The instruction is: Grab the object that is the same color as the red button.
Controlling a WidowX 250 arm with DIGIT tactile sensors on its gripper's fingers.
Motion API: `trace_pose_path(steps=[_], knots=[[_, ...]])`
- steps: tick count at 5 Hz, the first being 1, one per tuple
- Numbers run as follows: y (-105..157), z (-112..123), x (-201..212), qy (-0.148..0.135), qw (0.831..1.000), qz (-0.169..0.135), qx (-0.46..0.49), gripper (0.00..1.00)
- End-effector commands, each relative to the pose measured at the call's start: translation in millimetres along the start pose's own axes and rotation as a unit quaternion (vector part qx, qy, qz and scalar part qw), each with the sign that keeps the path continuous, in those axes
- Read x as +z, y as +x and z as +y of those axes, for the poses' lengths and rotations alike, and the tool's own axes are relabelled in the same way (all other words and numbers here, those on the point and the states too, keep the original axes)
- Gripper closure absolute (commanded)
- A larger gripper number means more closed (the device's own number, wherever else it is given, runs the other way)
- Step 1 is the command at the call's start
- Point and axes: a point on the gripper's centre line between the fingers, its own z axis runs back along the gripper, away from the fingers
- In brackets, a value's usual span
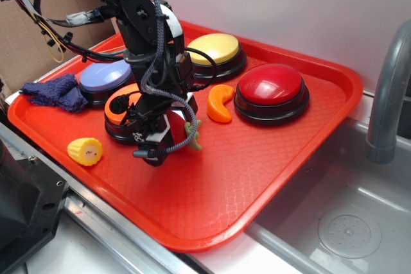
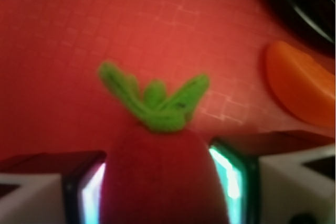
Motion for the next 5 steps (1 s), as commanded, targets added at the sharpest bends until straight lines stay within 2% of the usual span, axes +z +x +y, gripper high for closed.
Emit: trace_pose_path(steps=[1, 2, 3, 4, 5], knots=[[11.4, 6.4, 54.4, 0.023, 0.996, -0.018, 0.083, 1.0], [2.4, 7.8, 90.9, 0.032, 0.981, 0.003, 0.193, 1.0], [-11.1, 3.7, 117.4, 0.036, 0.954, 0.033, 0.296, 1.0], [-25.1, -1.9, 139.7, 0.042, 0.921, 0.048, 0.383, 1.0], [-39.5, -4.8, 157.1, 0.049, 0.885, 0.044, 0.46, 1.0]])
